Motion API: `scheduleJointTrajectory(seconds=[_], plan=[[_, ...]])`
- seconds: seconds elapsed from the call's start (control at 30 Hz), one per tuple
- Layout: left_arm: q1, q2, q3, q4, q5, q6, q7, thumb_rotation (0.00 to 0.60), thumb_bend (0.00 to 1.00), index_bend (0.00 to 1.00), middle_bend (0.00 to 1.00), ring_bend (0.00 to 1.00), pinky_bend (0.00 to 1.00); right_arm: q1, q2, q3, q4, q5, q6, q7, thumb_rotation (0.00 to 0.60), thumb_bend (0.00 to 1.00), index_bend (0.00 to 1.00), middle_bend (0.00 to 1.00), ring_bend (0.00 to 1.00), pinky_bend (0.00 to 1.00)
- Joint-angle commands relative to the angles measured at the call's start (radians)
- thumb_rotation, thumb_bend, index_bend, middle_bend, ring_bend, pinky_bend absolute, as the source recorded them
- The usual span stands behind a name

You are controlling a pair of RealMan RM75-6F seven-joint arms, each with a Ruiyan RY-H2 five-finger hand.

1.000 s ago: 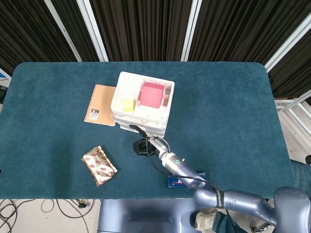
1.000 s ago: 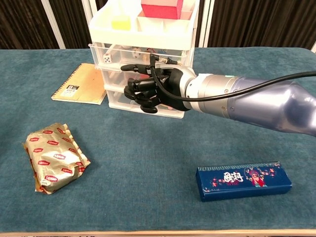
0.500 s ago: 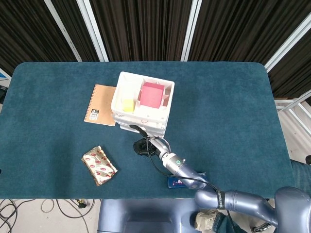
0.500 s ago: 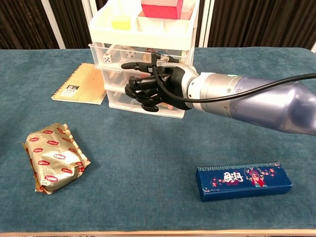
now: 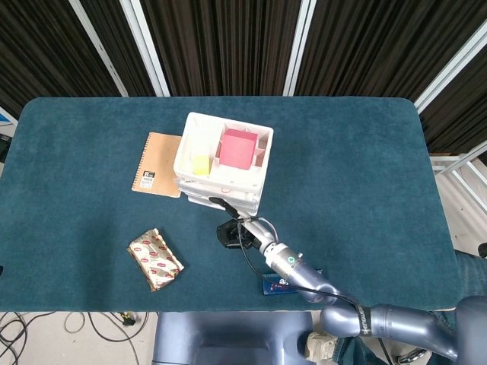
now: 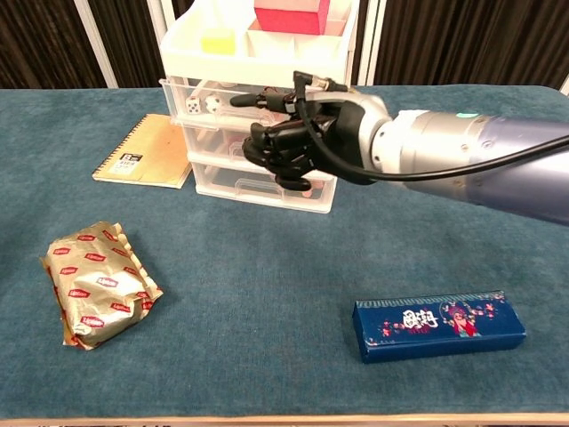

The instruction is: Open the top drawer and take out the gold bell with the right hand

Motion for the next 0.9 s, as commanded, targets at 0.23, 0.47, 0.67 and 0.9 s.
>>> scheduleJointTrajectory(seconds=[0.23, 0.47, 0.67, 0.9], plan=[[-0.001, -0.001, 0.001, -0.002, -0.001, -0.003, 0.005, 0.600, 0.25, 0.12, 0.00, 0.01, 0.00, -0.009, 0.202, -0.024, -0.163, 0.113, 0.021, -0.169, 0.600, 0.75, 0.00, 0.76, 0.87, 0.87], [-0.003, -0.002, 0.001, -0.003, -0.005, -0.006, 0.011, 0.600, 0.25, 0.12, 0.00, 0.01, 0.00, 0.038, 0.284, -0.043, -0.226, 0.219, 0.038, -0.290, 0.600, 0.74, 0.03, 0.76, 0.87, 0.87], [-0.004, -0.002, 0.001, -0.002, -0.008, -0.011, 0.011, 0.600, 0.25, 0.12, 0.00, 0.01, 0.00, 0.124, 0.342, -0.071, -0.258, 0.372, 0.061, -0.432, 0.600, 0.74, 0.05, 0.76, 0.87, 0.87], [-0.005, -0.002, 0.002, -0.003, -0.008, -0.014, 0.011, 0.600, 0.25, 0.12, 0.00, 0.01, 0.00, 0.194, 0.396, -0.083, -0.303, 0.486, 0.066, -0.506, 0.600, 0.73, 0.06, 0.77, 0.88, 0.87]])
